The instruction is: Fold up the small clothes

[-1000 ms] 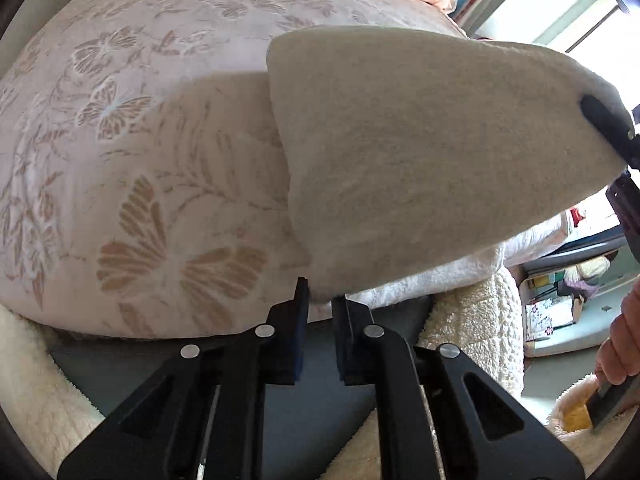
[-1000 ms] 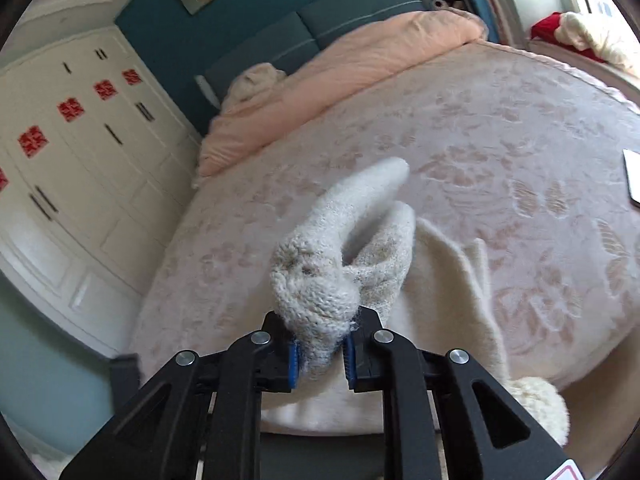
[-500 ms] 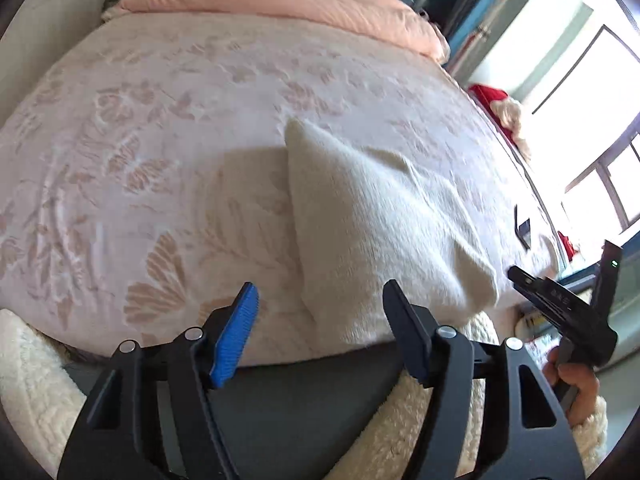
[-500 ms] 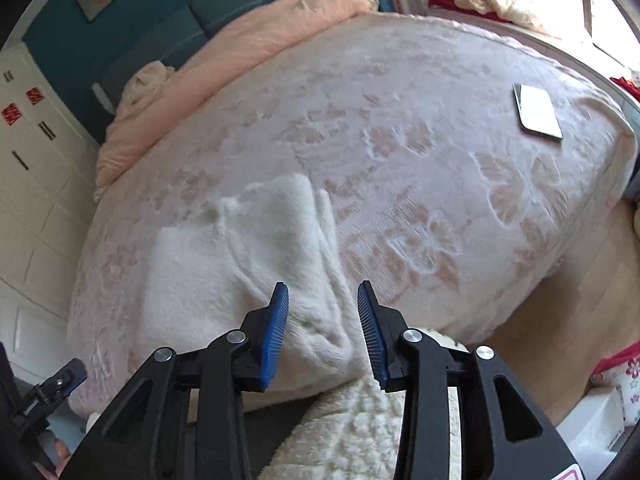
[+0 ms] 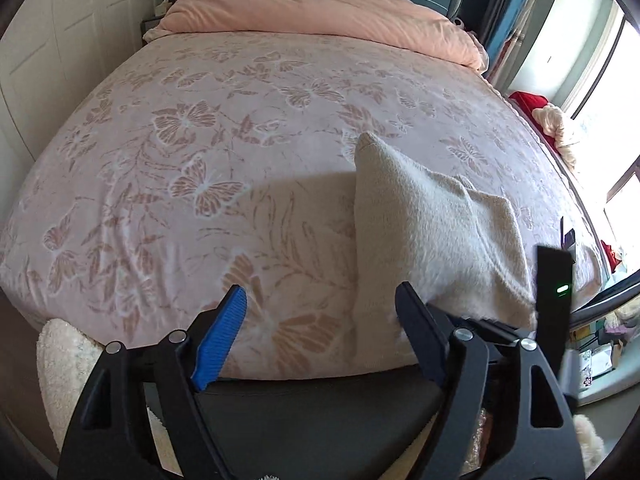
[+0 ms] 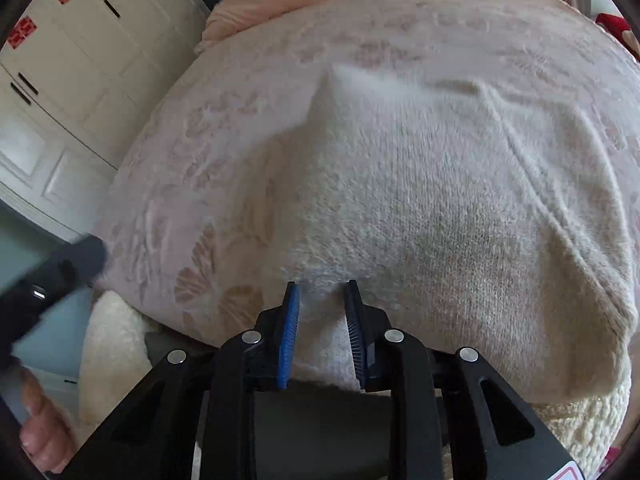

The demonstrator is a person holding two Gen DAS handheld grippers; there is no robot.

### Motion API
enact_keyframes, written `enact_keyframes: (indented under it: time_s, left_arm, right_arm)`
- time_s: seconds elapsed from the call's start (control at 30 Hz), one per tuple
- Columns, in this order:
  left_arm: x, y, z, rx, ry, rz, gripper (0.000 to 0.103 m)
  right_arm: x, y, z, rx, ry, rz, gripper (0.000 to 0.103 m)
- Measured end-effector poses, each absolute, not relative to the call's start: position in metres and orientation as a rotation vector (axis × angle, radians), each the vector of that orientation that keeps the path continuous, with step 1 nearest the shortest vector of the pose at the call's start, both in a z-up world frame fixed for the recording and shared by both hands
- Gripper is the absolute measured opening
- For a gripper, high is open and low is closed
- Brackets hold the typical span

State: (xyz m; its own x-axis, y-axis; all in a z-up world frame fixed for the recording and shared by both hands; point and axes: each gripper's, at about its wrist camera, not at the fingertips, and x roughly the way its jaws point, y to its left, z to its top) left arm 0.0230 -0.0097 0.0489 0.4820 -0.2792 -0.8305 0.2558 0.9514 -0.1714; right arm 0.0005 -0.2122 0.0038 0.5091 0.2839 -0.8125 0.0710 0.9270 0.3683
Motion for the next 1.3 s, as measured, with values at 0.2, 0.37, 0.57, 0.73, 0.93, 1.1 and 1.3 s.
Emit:
enact_keyframes:
  time_s: [0.2, 0.37, 0.57, 0.73, 0.93, 1.1, 1.3]
  left_arm:
    - [0.024, -0.028, 0.036, 0.002, 1.055, -0.341, 0.08]
    - [0.013, -0.045, 0.045, 0.089, 1.009, -0.371, 0.082]
    - [0.013, -0.061, 0.032, 0.111, 1.057, -0.402, 0.085]
    - [0.006, -0.087, 0.026, 0.173, 1.061, -0.447, 0.085]
    - [0.0, -0.108, 0.024, 0.256, 1.057, -0.457, 0.087]
    - [0.003, -0.113, 0.017, 0.248, 1.088, -0.456, 0.088]
    - [0.009, -0.117, 0.013, 0.231, 1.122, -0.445, 0.089]
  right_arm:
    - [0.015, -0.208, -0.057, 0.341, 1.142, 0.1, 0.019]
    - [-0.004, -0.259, 0.007, 0.518, 0.975, 0.057, 0.022]
    - [-0.043, -0.351, -0.005, 0.605, 0.989, -0.212, 0.047]
    - [-0.047, -0.349, -0.043, 0.659, 1.051, -0.169, 0.042]
    - [-0.06, -0.348, 0.019, 0.581, 0.861, -0.146, 0.013]
    - [-0.048, -0.357, -0.061, 0.538, 1.132, -0.165, 0.015]
    - [-0.057, -0.355, 0.009, 0.545, 0.926, -0.243, 0.03]
